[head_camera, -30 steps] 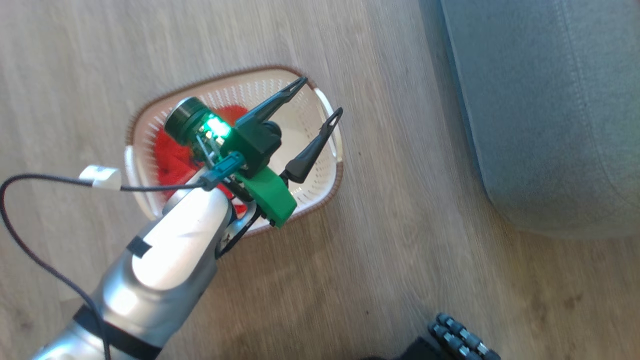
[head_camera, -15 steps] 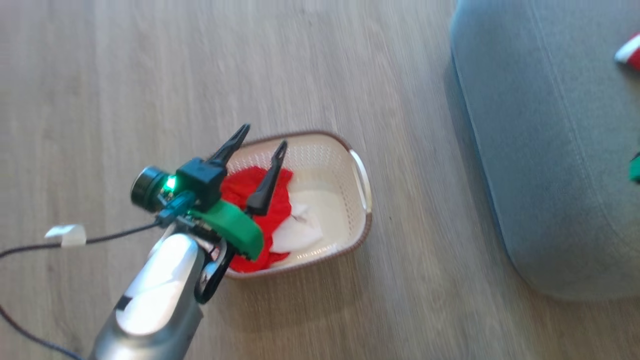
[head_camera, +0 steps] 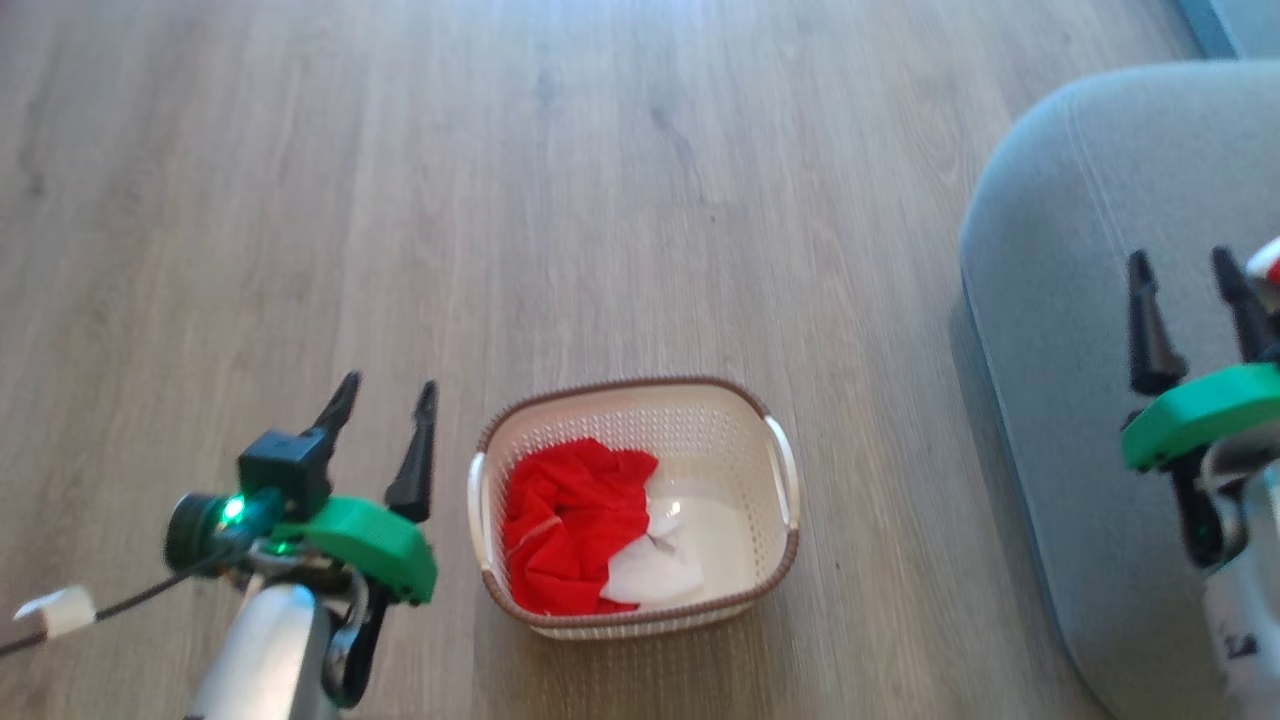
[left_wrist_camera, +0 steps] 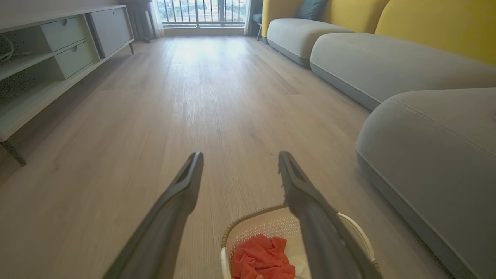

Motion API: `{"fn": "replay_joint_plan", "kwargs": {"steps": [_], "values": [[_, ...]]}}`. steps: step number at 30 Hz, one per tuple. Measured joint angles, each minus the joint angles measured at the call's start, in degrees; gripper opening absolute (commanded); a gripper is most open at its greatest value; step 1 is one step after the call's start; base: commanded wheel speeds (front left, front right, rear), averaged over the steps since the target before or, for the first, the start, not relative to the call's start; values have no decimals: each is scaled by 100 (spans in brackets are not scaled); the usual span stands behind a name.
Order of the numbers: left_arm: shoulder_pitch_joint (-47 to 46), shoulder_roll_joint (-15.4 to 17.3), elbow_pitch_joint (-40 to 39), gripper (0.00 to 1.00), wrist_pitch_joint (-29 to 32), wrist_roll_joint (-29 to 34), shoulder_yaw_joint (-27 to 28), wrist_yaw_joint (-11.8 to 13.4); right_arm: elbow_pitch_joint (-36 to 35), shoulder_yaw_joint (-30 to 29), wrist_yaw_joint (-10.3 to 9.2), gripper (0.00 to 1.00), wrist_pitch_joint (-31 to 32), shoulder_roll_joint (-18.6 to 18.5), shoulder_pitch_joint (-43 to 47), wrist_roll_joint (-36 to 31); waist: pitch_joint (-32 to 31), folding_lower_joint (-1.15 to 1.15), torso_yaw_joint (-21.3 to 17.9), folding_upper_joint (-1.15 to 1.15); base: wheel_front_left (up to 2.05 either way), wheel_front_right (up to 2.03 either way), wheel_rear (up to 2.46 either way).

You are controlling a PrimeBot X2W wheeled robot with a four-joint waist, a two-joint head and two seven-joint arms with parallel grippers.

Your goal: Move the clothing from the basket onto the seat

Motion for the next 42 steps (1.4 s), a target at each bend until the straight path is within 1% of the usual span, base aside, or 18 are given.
{"fn": "replay_joint_plan", "kwargs": {"steps": [3,6,12,13,19,26,30,32,42], "values": [[203,-5,3,100,0,86,267,62,-69,159,0,100,0,113,184,36,-198,0,113,0,0,0,0],[385,-12,-9,100,0,190,501,69,-123,346,0,100,0,220,364,130,-352,0,230,0,0,0,0],[660,-67,-30,100,0,302,903,79,-285,661,0,100,1,332,524,272,-547,0,427,0,0,0,0],[706,-81,-38,100,0,333,948,114,-296,681,0,100,1,349,553,289,-569,0,450,0,0,0,0],[918,-171,-97,100,0,492,1200,115,-325,795,0,100,1,569,850,261,-673,0,519,0,0,0,0],[1049,-243,-301,100,0,654,1469,115,-381,850,0,100,1,731,1062,160,-751,0,505,0,0,0,0],[1182,-291,-417,100,0,712,1541,107,-401,859,0,100,1,802,1167,123,-773,0,457,0,0,0,0],[1218,-324,-460,100,0,780,1541,38,-414,869,0,100,1,829,1204,104,-770,0,433,0,0,0,0],[1285,-419,-538,100,0,854,1412,-87,-442,879,0,100,1,985,1306,-20,-654,1,345,0,0,0,0]]}}
